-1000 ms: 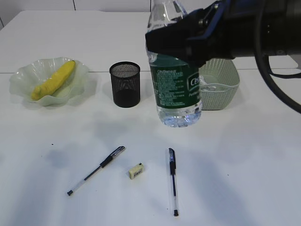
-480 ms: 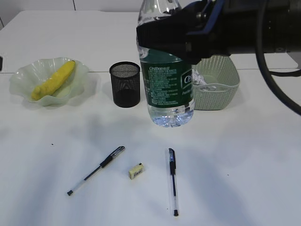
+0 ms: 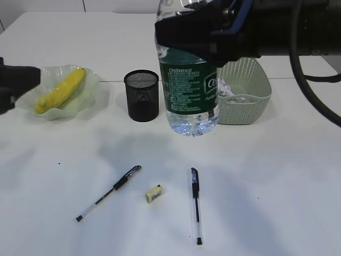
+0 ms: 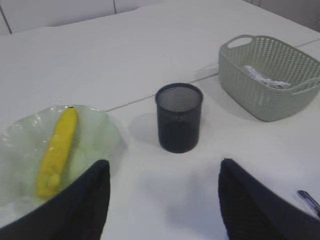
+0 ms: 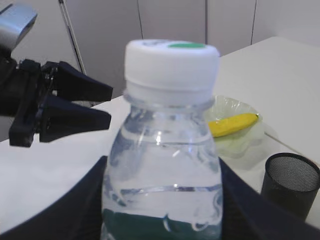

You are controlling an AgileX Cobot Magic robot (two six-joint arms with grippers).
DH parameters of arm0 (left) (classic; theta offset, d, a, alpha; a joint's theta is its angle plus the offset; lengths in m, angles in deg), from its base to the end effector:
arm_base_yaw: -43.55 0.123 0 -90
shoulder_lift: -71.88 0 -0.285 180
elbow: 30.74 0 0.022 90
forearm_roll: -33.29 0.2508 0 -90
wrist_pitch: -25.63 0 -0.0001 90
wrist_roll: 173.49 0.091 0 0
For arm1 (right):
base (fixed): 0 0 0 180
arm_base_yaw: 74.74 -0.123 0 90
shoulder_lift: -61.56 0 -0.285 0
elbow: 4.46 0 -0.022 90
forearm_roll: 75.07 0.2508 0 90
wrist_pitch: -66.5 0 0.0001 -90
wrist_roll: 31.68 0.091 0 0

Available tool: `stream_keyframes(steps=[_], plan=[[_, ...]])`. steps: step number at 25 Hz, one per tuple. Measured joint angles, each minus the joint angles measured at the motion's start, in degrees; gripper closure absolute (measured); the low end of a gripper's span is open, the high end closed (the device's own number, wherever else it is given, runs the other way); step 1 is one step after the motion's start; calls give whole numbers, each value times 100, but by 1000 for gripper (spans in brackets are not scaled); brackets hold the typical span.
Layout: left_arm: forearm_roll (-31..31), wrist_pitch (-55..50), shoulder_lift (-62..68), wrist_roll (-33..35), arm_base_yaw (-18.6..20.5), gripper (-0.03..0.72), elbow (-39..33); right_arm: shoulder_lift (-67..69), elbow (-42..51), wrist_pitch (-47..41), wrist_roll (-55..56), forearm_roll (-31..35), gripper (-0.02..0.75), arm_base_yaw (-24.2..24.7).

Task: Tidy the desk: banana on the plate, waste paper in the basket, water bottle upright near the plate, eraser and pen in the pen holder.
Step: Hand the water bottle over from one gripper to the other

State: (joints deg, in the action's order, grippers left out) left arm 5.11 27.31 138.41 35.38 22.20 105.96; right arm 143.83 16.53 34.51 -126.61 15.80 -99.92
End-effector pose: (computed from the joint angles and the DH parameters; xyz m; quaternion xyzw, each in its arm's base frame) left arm 0.2018 -0.0776 0.2913 0.1511 0.7966 -0.0994 0.5768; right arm 0.2383 0.1654 0.3523 -0.3551 0.6836 0.3223 0.5502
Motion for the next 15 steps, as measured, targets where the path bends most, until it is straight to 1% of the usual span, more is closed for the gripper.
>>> stream_keyframes(steps=[4, 7, 10, 12, 15], plan=[[-23, 586, 0, -1, -757, 201, -213, 0, 0, 50, -172, 150, 357, 0], [-50, 1132, 0, -165, -1253, 201, -235, 0, 0, 99, -302, 187, 357, 0], [-62, 1489, 0, -514, -1574, 201, -235, 10, 0, 167, -561, 433, 357, 0], [-73, 1577, 0, -742, -1703, 201, -235, 10, 0, 189, -840, 751, 357, 0], [-81, 1603, 0, -1079, -1853, 201, -235, 10, 0, 225, -1228, 973, 357, 0]])
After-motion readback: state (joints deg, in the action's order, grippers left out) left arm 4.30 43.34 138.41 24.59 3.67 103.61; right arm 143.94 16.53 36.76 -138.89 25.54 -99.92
